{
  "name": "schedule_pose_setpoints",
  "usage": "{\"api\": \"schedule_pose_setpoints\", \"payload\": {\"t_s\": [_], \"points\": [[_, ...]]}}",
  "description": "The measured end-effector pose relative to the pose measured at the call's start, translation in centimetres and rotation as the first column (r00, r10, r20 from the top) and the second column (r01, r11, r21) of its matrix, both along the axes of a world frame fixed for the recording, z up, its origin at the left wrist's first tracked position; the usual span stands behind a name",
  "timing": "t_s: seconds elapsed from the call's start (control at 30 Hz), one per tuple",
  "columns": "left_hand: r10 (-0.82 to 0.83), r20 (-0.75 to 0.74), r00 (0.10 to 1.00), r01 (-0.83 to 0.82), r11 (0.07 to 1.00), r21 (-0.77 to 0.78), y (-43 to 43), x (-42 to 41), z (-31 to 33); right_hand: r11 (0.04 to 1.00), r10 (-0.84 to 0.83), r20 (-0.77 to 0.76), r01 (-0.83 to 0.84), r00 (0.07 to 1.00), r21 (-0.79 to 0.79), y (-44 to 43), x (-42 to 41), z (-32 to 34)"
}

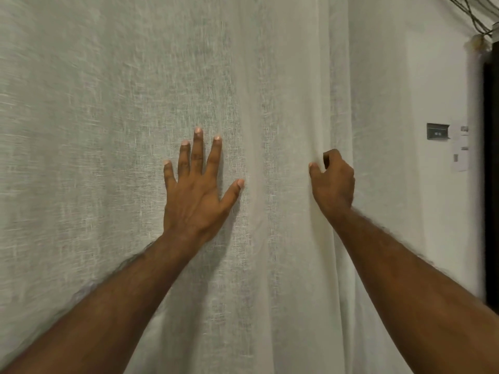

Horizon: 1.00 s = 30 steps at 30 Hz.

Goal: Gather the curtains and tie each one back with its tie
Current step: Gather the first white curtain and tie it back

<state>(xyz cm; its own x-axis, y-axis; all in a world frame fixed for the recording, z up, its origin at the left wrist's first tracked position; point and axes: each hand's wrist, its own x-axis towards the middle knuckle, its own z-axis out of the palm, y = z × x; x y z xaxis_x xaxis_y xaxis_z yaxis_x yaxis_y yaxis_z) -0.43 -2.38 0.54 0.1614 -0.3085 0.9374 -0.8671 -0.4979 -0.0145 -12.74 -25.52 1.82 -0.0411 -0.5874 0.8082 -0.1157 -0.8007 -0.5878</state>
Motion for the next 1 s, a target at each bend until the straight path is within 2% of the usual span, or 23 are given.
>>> {"api": "schedule_pose_setpoints", "payload": {"t_s": [0.1, 0.2, 0.3, 0.47, 0.6, 0.67, 0.87, 1.0], "points": [[0.008, -0.002, 1.000, -0.008, 1.000, -0.013, -0.2, -0.5, 0.5, 0.998, 0.014, -0.032, -0.017, 0.999, -0.068, 1.0, 0.2, 0.3], [0.000, 0.003, 1.000, 0.000, 0.999, -0.032, -0.4, -1.1, 0.9, 0.982, -0.092, -0.097, 0.074, 0.991, -0.173, 1.8, 0.7, -0.2], [0.026, -0.064, 0.998, -0.030, 0.997, -0.065, -0.7, -1.9, 1.1, 0.975, -0.103, -0.112, 0.077, 0.988, -0.210, 2.6, 1.0, -0.5], [0.041, -0.122, 0.992, -0.059, 0.988, -0.144, -0.5, -2.3, 1.7, 0.993, 0.037, -0.167, -0.055, 0.985, -0.106, 2.7, 1.4, 0.1], [-0.165, -0.257, 0.952, 0.100, 0.964, -0.246, 0.9, -2.0, 2.0, 0.979, 0.191, -0.172, -0.200, 0.966, -0.036, 3.2, 2.2, 0.4], [-0.197, -0.268, 0.943, 0.131, 0.961, -0.245, 2.2, -1.6, 2.0, 0.972, 0.220, -0.191, -0.232, 0.957, -0.045, 4.5, 2.8, 0.3], [-0.216, -0.279, 0.936, 0.144, 0.955, -0.257, 7.8, 0.3, 2.5, 0.956, 0.246, -0.280, -0.280, 0.928, -0.089, 12.9, 5.7, 1.5], [-0.235, -0.245, 0.941, 0.158, 0.942, -0.295, 13.8, 3.0, 3.2, 0.934, 0.317, -0.247, -0.346, 0.916, -0.086, 21.5, 9.6, 2.9]]}}
